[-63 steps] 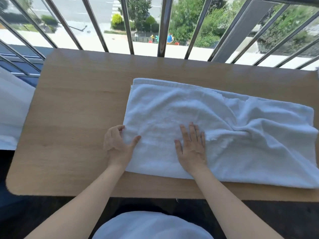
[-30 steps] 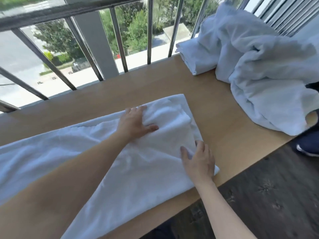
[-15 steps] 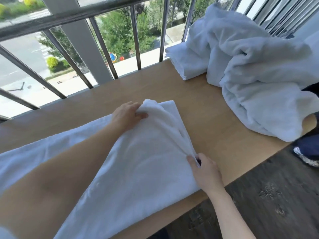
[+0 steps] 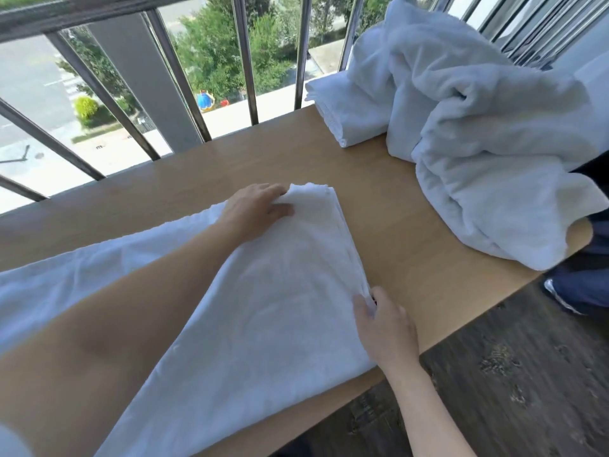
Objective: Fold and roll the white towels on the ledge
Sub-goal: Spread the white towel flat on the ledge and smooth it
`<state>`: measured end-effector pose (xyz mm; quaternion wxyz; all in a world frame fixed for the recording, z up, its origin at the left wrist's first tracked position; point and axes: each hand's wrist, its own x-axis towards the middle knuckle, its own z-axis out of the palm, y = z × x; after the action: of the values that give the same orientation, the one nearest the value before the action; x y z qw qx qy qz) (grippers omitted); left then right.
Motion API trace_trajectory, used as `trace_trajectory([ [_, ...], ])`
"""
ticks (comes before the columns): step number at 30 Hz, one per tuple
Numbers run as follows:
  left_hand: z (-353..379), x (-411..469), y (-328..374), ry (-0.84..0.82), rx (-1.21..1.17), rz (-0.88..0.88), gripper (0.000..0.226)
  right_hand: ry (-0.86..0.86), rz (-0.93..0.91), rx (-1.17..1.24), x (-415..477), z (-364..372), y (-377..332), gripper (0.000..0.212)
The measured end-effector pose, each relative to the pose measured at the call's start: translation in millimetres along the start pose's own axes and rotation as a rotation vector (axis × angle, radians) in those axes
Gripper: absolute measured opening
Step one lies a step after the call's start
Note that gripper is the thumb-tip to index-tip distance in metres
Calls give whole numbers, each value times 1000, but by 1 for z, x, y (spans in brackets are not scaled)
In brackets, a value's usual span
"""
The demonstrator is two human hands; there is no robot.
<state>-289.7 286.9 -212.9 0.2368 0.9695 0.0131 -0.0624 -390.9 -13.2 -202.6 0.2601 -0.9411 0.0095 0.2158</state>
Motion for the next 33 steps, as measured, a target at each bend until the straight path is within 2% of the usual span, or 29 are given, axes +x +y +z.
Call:
trace_trajectory([
  [4,6,-4,1,33,-8,-87,62,13,-26,51,42,-4,-30,37],
  [6,4,-19,0,119,-51,-134,69,34,-10,74,71,-4,-49,35],
  [9,4,-67,0,300,-149,-219,56,41,-4,198,108,-3,-75,34],
  [11,8,-109,0,348,-142,-292,51,32,1,258,123,-2,-89,32],
  [14,16,-170,-3,343,-85,-423,59,28,-81,228,135,-4,-100,23],
  [16,22,-200,-6,311,-5,-455,62,116,-141,213,138,-6,-99,21],
  [18,29,-218,-8,241,66,-466,65,189,-135,155,137,-3,-96,22],
  [20,36,-225,-9,169,97,-485,68,184,-84,36,134,7,-95,20],
  [23,40,-225,-14,134,133,-460,66,231,-31,-28,131,16,-99,24],
  [27,50,-236,-24,105,251,-299,64,331,-1,-70,131,17,-101,26],
  [30,53,-235,-27,138,291,-267,64,272,21,14,136,16,-109,37],
  [33,58,-234,-21,149,351,-222,69,186,-45,-39,146,17,-120,33],
])
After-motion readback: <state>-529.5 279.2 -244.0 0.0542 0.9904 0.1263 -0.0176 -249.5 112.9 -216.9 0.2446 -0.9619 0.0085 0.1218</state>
